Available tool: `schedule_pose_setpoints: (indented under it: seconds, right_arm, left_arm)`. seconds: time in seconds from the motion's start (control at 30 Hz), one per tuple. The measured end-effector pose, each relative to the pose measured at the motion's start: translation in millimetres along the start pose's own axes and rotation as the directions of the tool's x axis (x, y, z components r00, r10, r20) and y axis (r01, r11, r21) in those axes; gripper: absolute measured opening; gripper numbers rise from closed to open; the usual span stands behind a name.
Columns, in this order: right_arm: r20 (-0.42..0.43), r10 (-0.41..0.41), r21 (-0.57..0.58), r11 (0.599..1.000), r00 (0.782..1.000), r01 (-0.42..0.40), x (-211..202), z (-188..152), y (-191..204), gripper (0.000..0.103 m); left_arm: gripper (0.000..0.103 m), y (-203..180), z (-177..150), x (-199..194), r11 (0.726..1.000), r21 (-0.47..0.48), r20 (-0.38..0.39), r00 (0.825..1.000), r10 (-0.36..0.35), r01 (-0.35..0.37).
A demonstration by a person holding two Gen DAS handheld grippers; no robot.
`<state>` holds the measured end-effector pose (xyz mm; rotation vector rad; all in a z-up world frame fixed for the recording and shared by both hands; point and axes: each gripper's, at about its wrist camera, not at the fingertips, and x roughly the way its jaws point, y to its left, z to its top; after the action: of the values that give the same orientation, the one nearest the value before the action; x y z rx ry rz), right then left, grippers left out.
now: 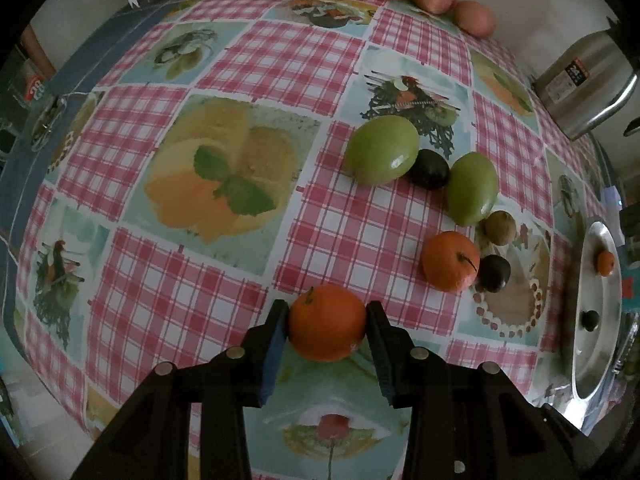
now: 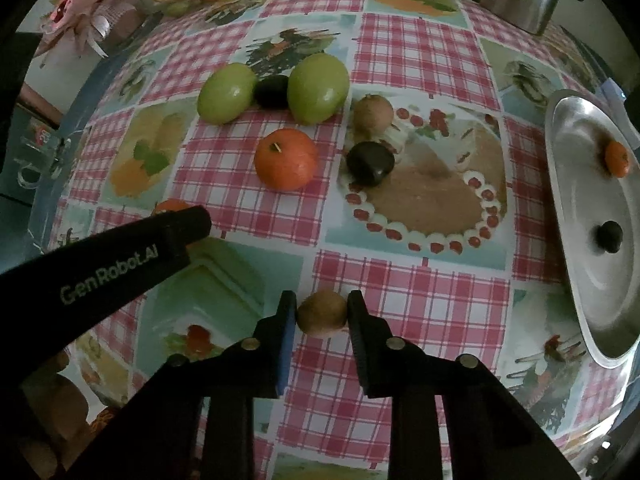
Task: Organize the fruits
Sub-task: 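Carry the orange in left tool and kiwi in right tool toward the steel plate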
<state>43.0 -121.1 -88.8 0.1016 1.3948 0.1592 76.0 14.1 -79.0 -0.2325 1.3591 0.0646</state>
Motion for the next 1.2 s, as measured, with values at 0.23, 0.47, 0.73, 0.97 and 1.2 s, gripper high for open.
schedule_pose_setpoints:
  seconds: [0.23, 0.47, 0.73, 0.97, 1.2]
  right_arm:
    - [0.067, 0.019, 0.034, 0.999, 0.998, -0.021, -20.4, 5.6, -9.0, 0.027]
    - [0.141, 0.001, 0.06, 0.998, 0.99, -0.01, -38.0, 7.3, -18.7, 0.027]
    - [0.203, -0.037, 0.162, 0.987, 0.978, 0.004, -59.6, 4.5, -53.2, 0.027]
    - [0.238, -0.062, 0.279, 0.96, 0.969, -0.007, -72.3, 0.0, -91.9, 0.027]
    - [0.269, -0.149, 0.401, 0.915, 0.951, 0.03, -88.7, -8.2, -133.6, 0.027]
  left_arm:
    - [0.042, -4.7, 6.0, -3.9, 1.0, -0.001, 0.024, 0.999, -0.023, 0.023]
    - [0.042, -13.3, 12.2, -21.1, 0.999, 0.015, 0.089, 0.995, -0.047, 0.046]
    - [0.042, -27.3, 8.8, -31.5, 0.996, 0.052, 0.129, 0.988, -0.083, 0.076]
    - [0.042, -49.1, 0.2, -41.1, 0.989, 0.113, 0.138, 0.984, -0.115, 0.1]
    - [0.042, -81.2, -4.2, -49.1, 0.971, 0.19, 0.125, 0.977, -0.174, 0.148]
